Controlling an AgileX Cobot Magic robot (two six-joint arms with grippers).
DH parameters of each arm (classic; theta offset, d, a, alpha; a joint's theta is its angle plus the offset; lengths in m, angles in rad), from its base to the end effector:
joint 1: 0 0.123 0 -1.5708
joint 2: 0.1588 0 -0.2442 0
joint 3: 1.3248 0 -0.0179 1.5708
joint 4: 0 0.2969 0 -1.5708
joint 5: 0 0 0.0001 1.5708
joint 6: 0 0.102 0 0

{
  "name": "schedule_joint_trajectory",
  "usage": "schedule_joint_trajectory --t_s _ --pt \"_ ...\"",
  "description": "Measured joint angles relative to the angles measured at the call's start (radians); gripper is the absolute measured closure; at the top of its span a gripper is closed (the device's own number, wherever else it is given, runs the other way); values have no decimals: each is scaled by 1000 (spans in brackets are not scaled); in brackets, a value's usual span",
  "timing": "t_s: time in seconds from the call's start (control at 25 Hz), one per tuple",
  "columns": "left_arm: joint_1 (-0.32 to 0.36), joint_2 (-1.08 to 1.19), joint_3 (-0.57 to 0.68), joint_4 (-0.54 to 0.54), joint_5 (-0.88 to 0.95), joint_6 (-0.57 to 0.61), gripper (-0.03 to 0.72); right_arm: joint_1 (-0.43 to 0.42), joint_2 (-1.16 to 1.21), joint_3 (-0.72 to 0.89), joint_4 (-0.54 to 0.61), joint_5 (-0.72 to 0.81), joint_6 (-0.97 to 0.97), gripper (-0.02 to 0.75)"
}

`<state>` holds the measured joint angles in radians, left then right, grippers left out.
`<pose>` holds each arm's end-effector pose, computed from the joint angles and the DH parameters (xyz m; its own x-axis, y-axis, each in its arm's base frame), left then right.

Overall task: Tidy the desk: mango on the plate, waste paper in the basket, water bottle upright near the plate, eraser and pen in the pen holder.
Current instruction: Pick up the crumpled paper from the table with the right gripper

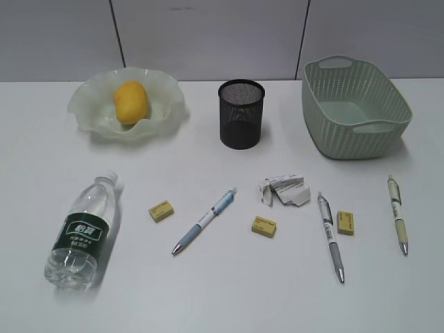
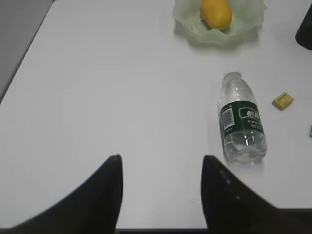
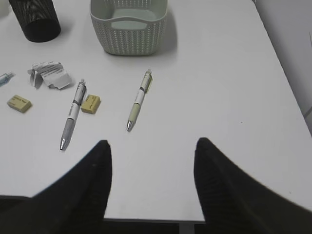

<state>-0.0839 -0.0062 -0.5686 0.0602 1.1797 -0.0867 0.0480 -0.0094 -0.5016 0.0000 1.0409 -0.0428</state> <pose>0.0705 -0.0002 0.3063 -0.4939 -0.0223 -0.8693 0.0041 0.9996 -0.0279 0.0858 0.0041 0.2976 -0.4254 -0.0633 -0.9028 -0.0662 0.9971 -0.0387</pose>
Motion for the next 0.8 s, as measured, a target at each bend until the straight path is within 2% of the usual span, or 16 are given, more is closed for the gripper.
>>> schedule_joint_trajectory --t_s 0.28,0.52,0.72,0.8 --pt "0 -1 43 -46 -103 37 388 0 0 0 0 -1 0 302" --pt "0 -2 45 -51 -106 43 410 0 0 0 0 0 0 302" --pt "0 -2 45 -55 -107 44 399 0 0 0 0 0 0 302" --pt "0 -2 45 -55 -108 44 309 0 0 0 0 0 0 302"
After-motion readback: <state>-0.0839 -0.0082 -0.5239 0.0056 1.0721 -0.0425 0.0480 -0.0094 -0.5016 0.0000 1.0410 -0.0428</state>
